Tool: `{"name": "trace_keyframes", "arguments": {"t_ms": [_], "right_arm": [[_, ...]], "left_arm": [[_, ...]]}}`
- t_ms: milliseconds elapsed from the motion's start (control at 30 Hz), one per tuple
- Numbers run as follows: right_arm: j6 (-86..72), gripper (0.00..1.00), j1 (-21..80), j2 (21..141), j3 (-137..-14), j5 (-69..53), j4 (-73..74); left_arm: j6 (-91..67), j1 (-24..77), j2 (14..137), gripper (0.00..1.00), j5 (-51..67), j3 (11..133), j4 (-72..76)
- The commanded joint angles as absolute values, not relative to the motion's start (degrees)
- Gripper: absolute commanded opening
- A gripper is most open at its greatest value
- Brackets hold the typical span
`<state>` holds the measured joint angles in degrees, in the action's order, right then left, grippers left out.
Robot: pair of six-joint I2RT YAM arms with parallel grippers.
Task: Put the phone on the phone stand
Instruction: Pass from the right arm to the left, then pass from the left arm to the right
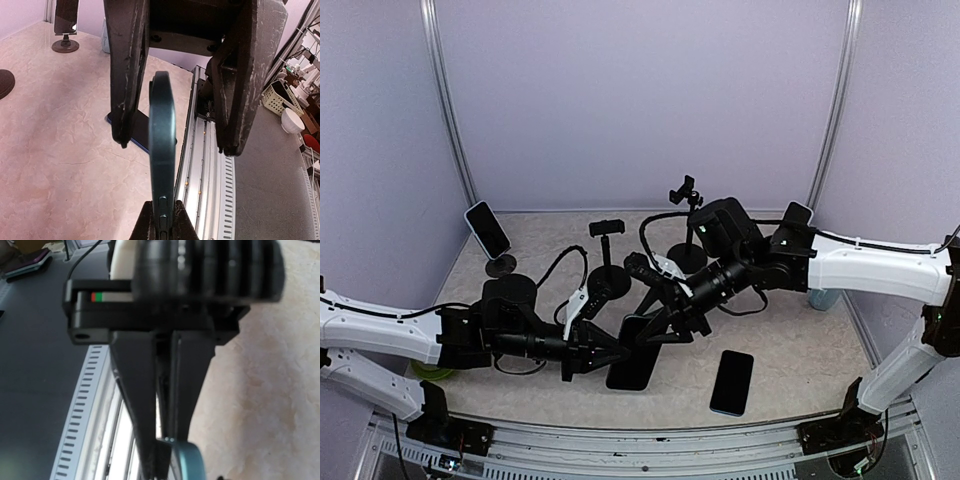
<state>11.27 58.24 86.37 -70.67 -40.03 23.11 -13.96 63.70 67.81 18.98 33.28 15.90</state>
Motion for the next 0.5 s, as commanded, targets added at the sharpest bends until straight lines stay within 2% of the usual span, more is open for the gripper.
{"name": "trace_keyframes", "arguments": {"t_ms": [0, 300, 467], "right_arm": [[10.4, 0.48, 58.9, 86.2, -69.8, -41.1, 20.5], [9.3, 0.49, 58.9, 87.6, -68.7, -41.5, 18.1], [9.0, 0.44, 58.9, 88.6, -68.6, -42.8, 17.9]], "left_arm": [[-14.7, 63.4, 66.7, 0.00, 18.7, 33.9, 20.5], [-14.7, 63.4, 65.6, 0.00, 19.7, 33.4, 22.0], [-14.7, 63.5, 65.4, 0.00, 19.1, 33.2, 22.1]]}}
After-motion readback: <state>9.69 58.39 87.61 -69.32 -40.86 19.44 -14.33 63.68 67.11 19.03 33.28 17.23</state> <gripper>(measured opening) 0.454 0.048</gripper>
